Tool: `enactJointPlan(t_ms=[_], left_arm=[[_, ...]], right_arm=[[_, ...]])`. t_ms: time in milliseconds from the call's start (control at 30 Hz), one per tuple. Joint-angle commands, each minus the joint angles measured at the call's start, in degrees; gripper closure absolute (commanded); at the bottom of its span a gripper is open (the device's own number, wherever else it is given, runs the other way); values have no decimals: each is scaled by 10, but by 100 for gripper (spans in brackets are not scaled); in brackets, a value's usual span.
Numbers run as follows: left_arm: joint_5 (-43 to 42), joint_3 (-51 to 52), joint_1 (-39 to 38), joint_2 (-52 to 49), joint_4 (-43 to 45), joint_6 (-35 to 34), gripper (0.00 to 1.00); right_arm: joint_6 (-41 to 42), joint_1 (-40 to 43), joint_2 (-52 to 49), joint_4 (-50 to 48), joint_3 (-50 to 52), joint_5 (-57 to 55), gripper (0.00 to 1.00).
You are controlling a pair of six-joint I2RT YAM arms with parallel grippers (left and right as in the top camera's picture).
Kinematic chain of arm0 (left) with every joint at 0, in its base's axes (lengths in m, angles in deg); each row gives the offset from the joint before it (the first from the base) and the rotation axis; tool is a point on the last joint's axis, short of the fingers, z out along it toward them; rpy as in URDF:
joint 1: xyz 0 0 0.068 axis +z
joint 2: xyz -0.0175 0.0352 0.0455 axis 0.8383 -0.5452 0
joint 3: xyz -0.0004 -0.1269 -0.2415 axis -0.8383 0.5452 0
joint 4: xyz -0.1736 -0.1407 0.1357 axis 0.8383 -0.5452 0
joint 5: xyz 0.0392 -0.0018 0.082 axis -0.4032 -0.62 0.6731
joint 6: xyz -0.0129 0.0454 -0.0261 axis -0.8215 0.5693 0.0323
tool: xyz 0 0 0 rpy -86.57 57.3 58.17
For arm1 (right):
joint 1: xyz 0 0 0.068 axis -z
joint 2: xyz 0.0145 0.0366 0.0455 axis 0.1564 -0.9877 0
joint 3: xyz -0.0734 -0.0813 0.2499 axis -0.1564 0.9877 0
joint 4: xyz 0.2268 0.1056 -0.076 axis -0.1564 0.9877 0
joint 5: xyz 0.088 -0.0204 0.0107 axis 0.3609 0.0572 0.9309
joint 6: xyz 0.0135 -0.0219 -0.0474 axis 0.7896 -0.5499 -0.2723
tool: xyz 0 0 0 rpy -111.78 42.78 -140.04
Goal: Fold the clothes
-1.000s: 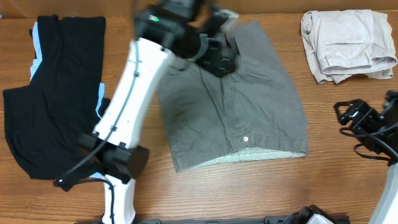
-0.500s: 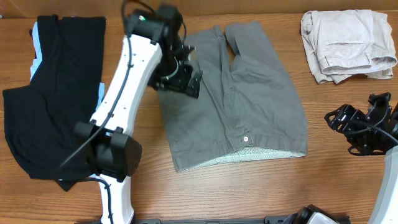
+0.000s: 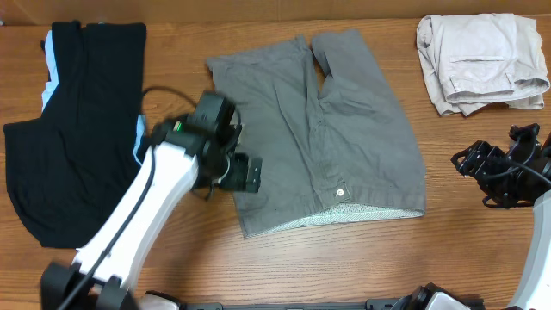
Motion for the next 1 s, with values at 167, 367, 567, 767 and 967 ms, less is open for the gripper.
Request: enactJointPlan(t_ms=[167,367,567,767,967], left_arm=[[17,135,-38,-8,76,-35,0],[21,138,-77,-54,89,-35,0],[46,138,-124,-117,104,-30,0],[47,138,-119,-186,99,-32,2],[45,137,-119,-193,99,-31,87]], right_arm=[[-2,-3,-14,-8,-9,-5,24],[-2,-3,-15,-9,-9,-5,25],[-1,-3,-15,-10,-6,-5,26],[0,-3,-15,-11,-3,-5,30],[5,-15,-22,-14,1,-3,45]])
